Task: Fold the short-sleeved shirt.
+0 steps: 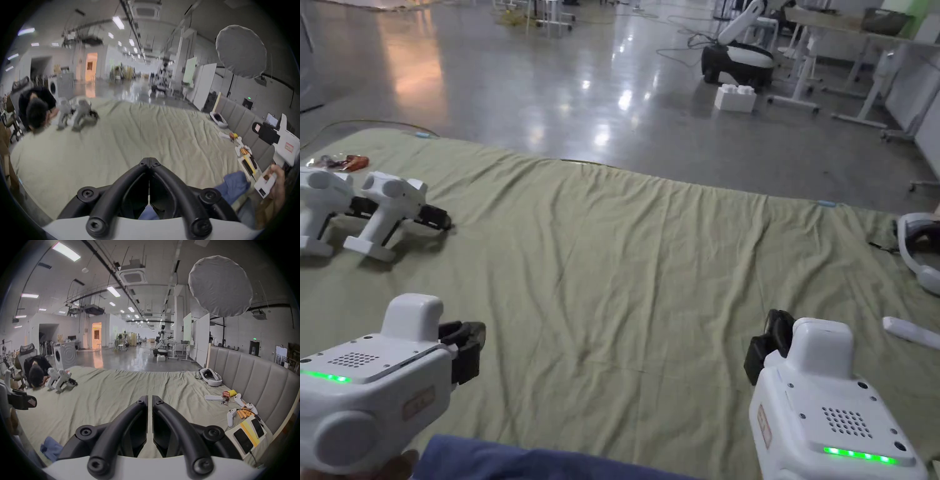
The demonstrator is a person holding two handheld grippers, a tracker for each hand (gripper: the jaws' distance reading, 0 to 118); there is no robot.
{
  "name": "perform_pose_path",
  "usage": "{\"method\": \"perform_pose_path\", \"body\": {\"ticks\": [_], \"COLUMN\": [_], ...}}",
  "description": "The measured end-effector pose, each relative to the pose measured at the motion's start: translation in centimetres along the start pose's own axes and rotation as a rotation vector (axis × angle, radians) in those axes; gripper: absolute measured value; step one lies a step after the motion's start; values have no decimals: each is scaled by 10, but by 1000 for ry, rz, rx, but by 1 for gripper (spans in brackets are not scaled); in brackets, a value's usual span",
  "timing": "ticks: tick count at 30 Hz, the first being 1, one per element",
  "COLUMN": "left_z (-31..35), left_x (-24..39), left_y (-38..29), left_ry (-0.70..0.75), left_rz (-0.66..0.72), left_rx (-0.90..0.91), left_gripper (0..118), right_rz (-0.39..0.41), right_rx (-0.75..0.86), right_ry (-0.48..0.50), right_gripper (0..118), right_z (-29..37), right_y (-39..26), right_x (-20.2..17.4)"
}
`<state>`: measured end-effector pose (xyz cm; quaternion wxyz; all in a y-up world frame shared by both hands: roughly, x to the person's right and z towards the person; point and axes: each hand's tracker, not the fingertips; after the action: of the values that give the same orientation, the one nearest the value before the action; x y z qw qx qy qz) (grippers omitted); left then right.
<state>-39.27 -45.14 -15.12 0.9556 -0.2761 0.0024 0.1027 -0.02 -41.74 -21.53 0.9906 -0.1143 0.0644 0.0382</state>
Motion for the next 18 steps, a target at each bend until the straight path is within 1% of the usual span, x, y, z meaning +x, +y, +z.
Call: {"method": "perform_pose_path", "body": {"ticks": [4,8,9,10,11,12,13,14,16,18], "left_z": [-8,-18,-24,-24,-27,-30,-31,-31,-34,-42], "left_x": [-41,-75,-84,-88,-92,-99,-105,-109,-119,-130], "left_y": [-22,-46,-53,-59,-65,-72,-78,-83,-90,-105], "left_ry": [4,-92,-108,-114,-103,-127,-157,-171,-204,-213], "left_rz": [46,192,233,259,278,302,326,358,422,480], "left_rx": [-159,-305,-333,-353,-383,-392,-391,-394,-407,-423], "left_gripper": [2,3,10,25,43,63,69,69,74,74], "right_rz": [18,12,13,17,25,36,45,54,65,63], "right_rx": [-59,-107,-118,-125,-136,-145,-149,-152,-161,-172], "right_ry": [20,30,32,32,34,37,38,42,41,41], "right_gripper": [7,7,7,7,7,7,7,7,7,7], "right_z": [-7,-12,-13,-14,-14,-14,-14,-14,-13,-13], "right_y": [-9,-19,-21,-22,-24,-25,-25,-26,-26,-27], "right_x": [-2,-4,-5,-6,-7,-7,-8,-7,-7,-4]}}
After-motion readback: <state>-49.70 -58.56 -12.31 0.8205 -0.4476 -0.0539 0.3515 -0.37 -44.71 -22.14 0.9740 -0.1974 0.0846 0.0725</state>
